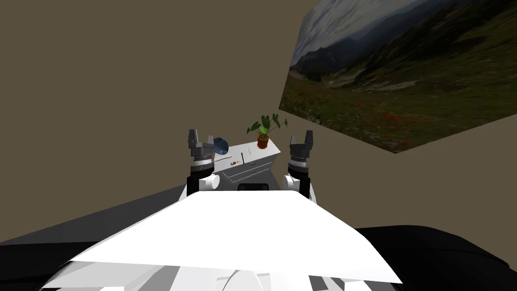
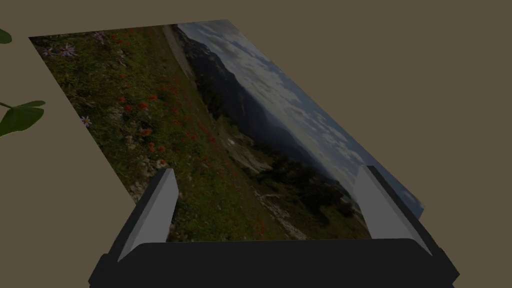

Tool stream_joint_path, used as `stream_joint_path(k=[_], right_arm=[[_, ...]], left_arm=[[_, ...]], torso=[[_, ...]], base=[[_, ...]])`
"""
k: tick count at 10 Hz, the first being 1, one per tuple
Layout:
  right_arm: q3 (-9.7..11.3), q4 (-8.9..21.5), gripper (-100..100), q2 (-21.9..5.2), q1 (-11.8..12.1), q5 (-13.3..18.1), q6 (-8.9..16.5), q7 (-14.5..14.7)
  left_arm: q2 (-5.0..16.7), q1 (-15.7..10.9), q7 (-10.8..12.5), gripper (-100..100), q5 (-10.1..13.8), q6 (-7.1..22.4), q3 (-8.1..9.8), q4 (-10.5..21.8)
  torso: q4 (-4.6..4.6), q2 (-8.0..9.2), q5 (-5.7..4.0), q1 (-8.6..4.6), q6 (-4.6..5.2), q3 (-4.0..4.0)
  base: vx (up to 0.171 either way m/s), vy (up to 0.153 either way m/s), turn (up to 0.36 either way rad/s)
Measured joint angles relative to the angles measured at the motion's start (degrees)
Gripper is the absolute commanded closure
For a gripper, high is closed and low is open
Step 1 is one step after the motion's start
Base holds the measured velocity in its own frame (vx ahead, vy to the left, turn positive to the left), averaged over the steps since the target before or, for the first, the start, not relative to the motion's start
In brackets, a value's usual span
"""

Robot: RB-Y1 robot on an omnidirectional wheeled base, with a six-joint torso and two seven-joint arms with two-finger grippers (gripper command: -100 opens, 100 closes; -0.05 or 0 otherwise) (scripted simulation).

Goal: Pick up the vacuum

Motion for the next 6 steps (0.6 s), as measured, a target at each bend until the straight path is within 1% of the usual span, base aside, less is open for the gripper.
stream_joint_path(k=[1,2,3,5,6], right_arm=[[0.0,0.0,0,0.0,0.0,0.0,0.0,0.0],[0.0,0.0,0,0.0,0.0,0.0,0.0,0.0],[0.0,0.0,0,0.0,0.0,0.0,0.0,0.0],[0.0,0.0,0,0.0,0.0,0.0,0.0,0.0],[0.0,0.0,0,0.0,0.0,0.0,0.0,0.0]], left_arm=[[1.2,0.2,-0.2,-100,0.4,1.0,-0.02,-0.1],[2.5,0.5,-0.4,-100,1.0,1.9,0.06,0.5],[3.3,0.6,-0.8,-100,1.5,3.3,-0.06,0.7],[5.3,1.2,-1.4,-100,3.1,7.0,0.08,0.6],[6.2,1.6,-1.8,-100,3.9,8.5,0.04,1.1]], torso=[[0.01,0.08,-0.02,-0.1,0.01,0.04],[0.04,0.21,-0.03,-0.15,0.01,0.12],[0.06,0.25,-0.04,-0.19,0.01,0.14],[0.06,0.26,-0.06,-0.24,0.01,0.15],[0.06,0.3,-0.05,-0.21,0.01,0.17]], base=[[-0.066,-0.049,-0.074],[-0.07,-0.053,-0.068],[-0.06,-0.07,-0.077],[-0.071,-0.062,-0.092],[-0.069,-0.044,-0.032]])
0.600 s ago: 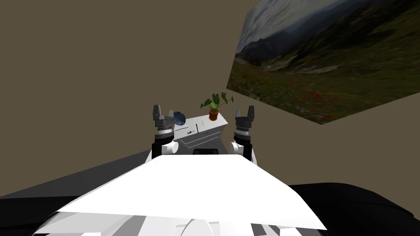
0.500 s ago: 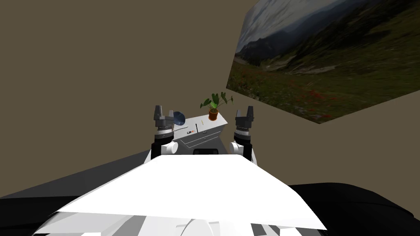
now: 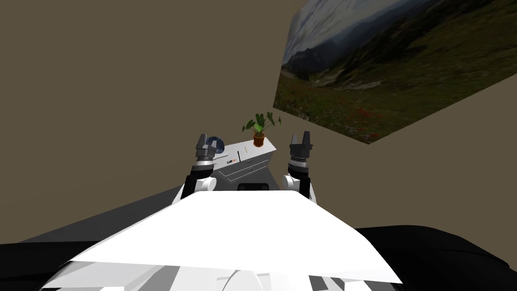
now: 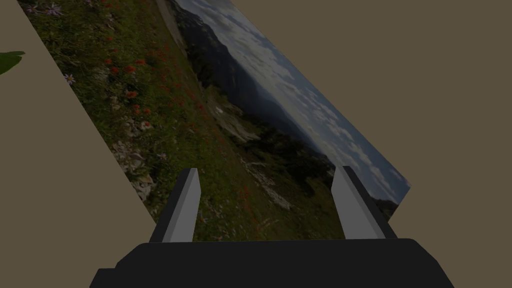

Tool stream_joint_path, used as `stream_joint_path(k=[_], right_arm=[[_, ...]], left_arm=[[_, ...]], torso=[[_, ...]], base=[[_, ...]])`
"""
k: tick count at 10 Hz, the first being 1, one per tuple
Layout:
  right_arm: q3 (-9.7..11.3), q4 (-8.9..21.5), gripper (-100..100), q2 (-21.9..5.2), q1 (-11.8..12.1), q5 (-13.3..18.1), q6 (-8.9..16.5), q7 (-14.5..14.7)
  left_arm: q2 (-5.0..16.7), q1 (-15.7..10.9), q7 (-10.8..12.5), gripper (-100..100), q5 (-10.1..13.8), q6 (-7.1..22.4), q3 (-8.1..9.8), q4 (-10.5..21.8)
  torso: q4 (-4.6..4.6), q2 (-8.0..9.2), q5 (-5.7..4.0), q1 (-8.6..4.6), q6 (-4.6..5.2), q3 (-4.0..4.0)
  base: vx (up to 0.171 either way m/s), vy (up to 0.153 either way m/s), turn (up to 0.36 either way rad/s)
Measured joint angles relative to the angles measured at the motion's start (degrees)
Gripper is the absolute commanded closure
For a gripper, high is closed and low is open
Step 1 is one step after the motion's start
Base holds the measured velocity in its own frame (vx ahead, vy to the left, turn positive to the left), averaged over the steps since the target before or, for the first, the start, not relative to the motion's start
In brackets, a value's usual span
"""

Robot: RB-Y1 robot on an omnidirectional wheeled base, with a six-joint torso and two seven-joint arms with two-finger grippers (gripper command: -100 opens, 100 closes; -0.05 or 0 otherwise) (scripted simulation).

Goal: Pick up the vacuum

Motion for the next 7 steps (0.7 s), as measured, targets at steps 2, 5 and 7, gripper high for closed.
stream_joint_path(k=[2,5,7], right_arm=[[0.0,0.0,0,0.0,0.0,0.0,0.0,0.0],[0.0,0.0,0,0.0,0.0,0.0,0.0,0.0],[0.0,0.0,0,0.0,0.0,0.0,0.0,0.0]], left_arm=[[1.1,0.6,-0.5,-100,1.0,2.2,-0.03,0.4],[2.2,1.0,-1.2,-100,2.4,5.9,0.03,0.7],[3.3,1.1,-1.7,-100,3.5,8.1,0.12,1.7]], torso=[[0.0,-0.04,0.01,0.03,0.0,-0.02],[-0.02,-0.13,0.01,0.08,-0.01,-0.07],[-0.02,-0.15,0.01,0.07,-0.01,-0.08]], base=[[-0.051,-0.046,-0.058],[-0.042,-0.042,-0.074],[-0.036,-0.049,-0.085]])
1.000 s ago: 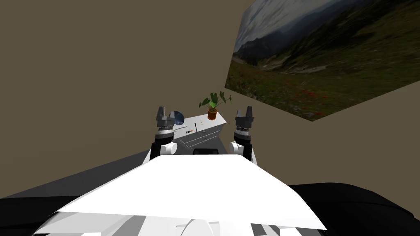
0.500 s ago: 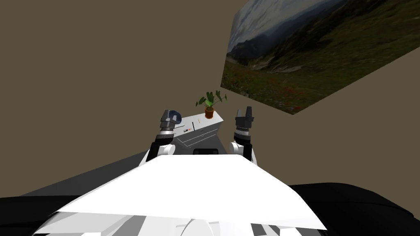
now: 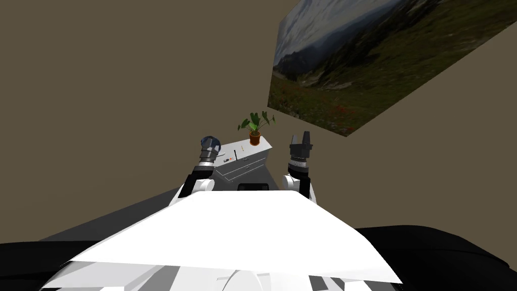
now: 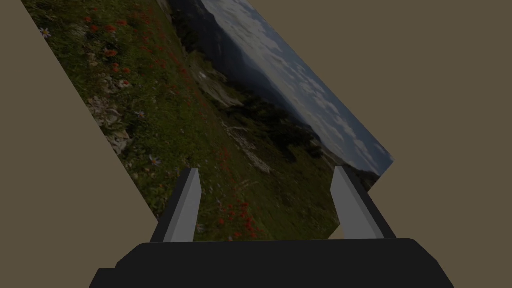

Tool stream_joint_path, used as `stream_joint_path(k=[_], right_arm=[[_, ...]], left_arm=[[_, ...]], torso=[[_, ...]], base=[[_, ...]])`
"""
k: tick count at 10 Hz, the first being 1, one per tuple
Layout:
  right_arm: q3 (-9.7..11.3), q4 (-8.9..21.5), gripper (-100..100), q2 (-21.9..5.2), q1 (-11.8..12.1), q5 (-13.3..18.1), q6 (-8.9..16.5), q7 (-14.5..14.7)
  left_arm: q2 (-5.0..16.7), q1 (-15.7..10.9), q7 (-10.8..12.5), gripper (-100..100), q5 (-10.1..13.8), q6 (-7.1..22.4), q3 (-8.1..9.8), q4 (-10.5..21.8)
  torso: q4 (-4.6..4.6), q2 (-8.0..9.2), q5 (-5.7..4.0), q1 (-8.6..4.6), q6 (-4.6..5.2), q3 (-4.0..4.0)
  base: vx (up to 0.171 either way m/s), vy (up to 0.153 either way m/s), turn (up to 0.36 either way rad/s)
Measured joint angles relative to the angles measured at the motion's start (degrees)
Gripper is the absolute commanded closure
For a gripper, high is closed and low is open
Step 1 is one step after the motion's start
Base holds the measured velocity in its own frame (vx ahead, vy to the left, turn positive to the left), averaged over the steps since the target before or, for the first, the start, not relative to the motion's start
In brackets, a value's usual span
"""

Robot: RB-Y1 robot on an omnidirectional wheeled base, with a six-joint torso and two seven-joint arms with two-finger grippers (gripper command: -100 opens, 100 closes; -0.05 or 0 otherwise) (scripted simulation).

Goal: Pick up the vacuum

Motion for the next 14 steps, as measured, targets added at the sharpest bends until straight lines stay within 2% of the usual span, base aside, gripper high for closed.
stream_joint_path(k=[3,9,11,12,14], right_arm=[[0.0,0.0,0,0.0,0.0,0.0,0.0,0.0],[0.0,0.0,0,0.0,0.0,0.0,0.0,0.0],[0.0,0.0,0,0.0,0.0,0.0,0.0,0.0],[0.0,0.0,0,0.0,0.0,0.0,0.0,0.0],[0.0,0.0,0,0.0,0.0,0.0,0.0,0.0]], left_arm=[[2.1,1.4,-0.6,-100,2.2,3.9,0.28,0.2],[4.6,2.8,-2.8,-100,5.6,12.3,-0.15,1.5],[6.2,3.1,-3.1,-100,7.2,15.8,0.37,1.5],[7.5,4.0,-3.6,-100,8.4,17.0,0.11,2.7],[8.1,4.3,-4.0,-100,9.2,19.6,0.22,2.6]], torso=[[0.0,0.04,0.0,0.0,0.0,0.02],[-0.01,-0.05,0.0,0.01,0.01,-0.03],[-0.01,-0.06,0.0,0.03,0.0,-0.03],[-0.01,-0.03,0.0,-0.02,0.02,-0.02],[-0.02,-0.09,0.01,0.1,-0.02,-0.05]], base=[[-0.038,-0.042,-0.065],[-0.026,-0.043,-0.098],[-0.021,-0.052,-0.198],[-0.018,-0.042,-0.089],[-0.002,-0.021,-0.075]])
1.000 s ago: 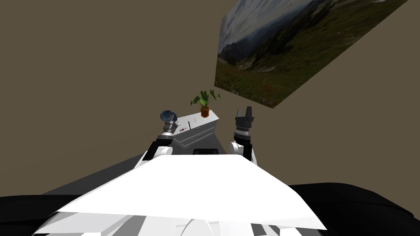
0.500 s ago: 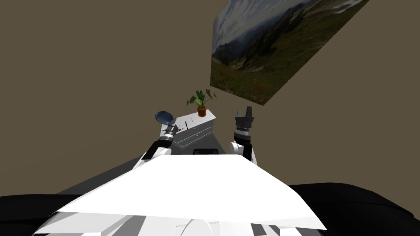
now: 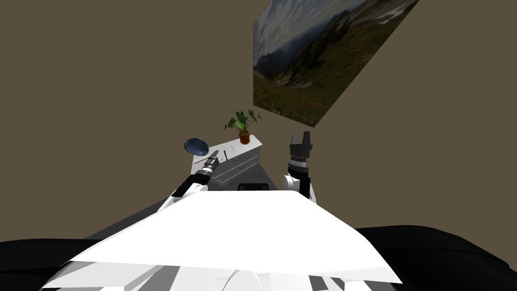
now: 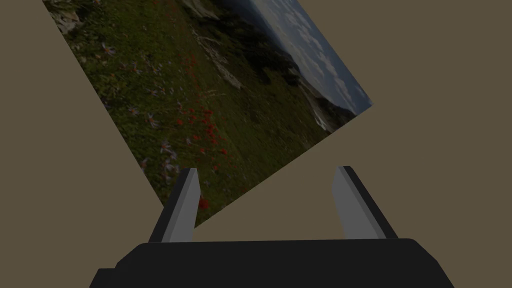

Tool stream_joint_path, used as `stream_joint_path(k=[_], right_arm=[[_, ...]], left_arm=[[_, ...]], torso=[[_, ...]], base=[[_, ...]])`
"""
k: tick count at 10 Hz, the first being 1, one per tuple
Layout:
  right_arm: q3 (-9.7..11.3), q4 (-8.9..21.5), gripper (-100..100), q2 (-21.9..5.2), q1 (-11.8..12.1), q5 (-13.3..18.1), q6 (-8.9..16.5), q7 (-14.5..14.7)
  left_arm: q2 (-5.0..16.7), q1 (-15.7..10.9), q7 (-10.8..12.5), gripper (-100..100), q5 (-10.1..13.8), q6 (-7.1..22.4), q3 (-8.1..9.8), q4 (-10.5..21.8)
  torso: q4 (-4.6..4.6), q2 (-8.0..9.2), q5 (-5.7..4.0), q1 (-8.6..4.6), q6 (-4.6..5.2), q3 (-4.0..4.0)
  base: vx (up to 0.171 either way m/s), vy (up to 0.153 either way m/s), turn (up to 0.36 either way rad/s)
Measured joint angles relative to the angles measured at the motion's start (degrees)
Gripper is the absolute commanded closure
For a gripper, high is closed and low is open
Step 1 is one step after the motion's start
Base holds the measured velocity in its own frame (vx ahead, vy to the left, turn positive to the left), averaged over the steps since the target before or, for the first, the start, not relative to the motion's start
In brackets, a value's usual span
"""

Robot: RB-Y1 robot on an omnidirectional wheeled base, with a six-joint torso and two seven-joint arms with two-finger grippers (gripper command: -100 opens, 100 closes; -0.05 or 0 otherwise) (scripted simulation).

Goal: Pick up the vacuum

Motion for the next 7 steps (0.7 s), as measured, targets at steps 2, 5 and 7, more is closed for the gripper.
stream_joint_path(k=[2,5,7], right_arm=[[0.0,0.0,0,0.0,0.0,0.0,0.0,0.0],[0.0,0.0,0,0.0,0.0,0.0,0.0,0.0],[0.0,0.0,0,0.0,0.0,0.0,0.0,0.0]], left_arm=[[1.6,0.7,-0.4,-100,1.4,2.2,-0.04,0.9],[4.1,1.6,-1.2,-100,3.8,7.0,0.27,1.5],[5.4,2.2,-1.9,-100,5.0,9.3,-0.04,2.6]], torso=[[-0.01,-0.03,0.01,0.02,0.0,-0.02],[-0.02,-0.07,0.0,0.0,0.04,-0.04],[-0.02,-0.09,0.01,0.03,0.03,-0.05]], base=[[0.001,-0.023,-0.117],[0.008,-0.023,-0.131],[0.018,-0.012,-0.138]])
